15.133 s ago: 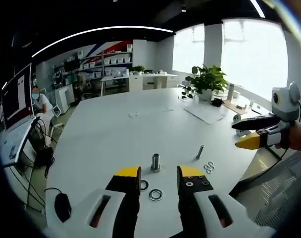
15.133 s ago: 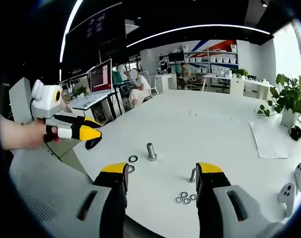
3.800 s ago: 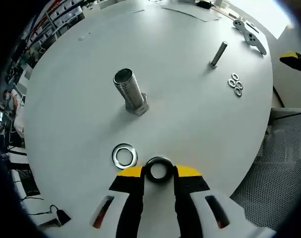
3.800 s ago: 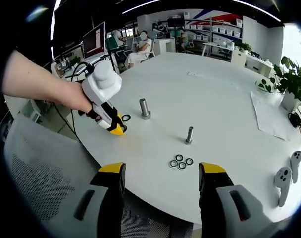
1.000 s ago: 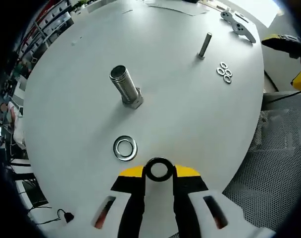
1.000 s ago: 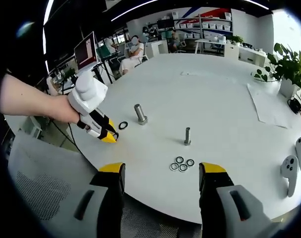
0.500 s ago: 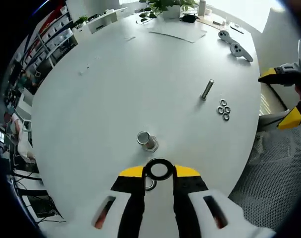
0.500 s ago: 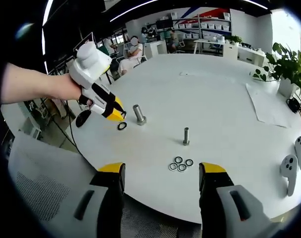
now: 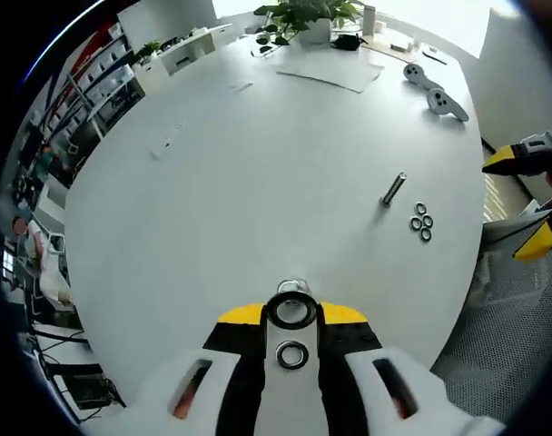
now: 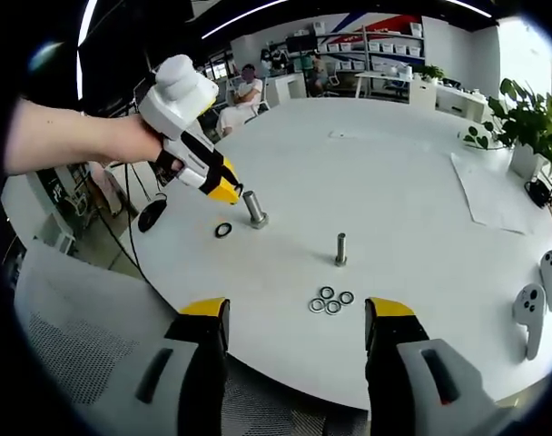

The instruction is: Place the washer onto the threaded stud by aligning its center hole with the stud, sliding it down to the base, and recovering from edge contact or off-axis alignment until the washer reaches the visible bottom stop.

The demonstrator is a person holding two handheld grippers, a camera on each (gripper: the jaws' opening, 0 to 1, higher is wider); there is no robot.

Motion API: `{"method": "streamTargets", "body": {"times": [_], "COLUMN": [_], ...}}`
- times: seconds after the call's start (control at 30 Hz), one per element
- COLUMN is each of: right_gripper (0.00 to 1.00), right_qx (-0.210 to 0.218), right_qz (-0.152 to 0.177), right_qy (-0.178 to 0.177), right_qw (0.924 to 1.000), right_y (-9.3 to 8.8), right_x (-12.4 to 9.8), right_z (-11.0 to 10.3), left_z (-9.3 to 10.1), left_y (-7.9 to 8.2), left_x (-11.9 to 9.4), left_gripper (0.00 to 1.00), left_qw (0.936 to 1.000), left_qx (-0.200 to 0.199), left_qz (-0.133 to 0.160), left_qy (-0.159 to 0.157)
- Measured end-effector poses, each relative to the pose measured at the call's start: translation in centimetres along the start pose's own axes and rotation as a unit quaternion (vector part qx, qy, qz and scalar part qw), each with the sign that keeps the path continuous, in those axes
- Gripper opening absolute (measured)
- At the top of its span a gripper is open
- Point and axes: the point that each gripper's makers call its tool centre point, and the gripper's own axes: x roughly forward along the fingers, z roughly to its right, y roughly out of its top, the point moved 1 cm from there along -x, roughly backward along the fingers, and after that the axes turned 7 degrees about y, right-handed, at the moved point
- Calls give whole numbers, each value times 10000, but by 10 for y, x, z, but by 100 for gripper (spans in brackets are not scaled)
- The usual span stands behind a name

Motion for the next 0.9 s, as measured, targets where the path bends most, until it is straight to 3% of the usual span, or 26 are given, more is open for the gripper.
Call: {"method": "streamTargets", "body": {"times": [0.27,0.9], "right_gripper": [63,63], "right_qx": [-17,-9], "right_qz": [-12,-32], "right_qy": [-15,-34], "right_qw": [10000,10000], "right_y": [0,-1], "right_x": [0,0], "right_z": [0,2], "left_z": [0,3], "left_y": [8,10], "left_x": [7,21], "left_gripper": [19,19], "left_qw": [9998,9979], "left_qx": [183,579], "left_qz": [-46,-282], "left_qy": [-14,-64]}}
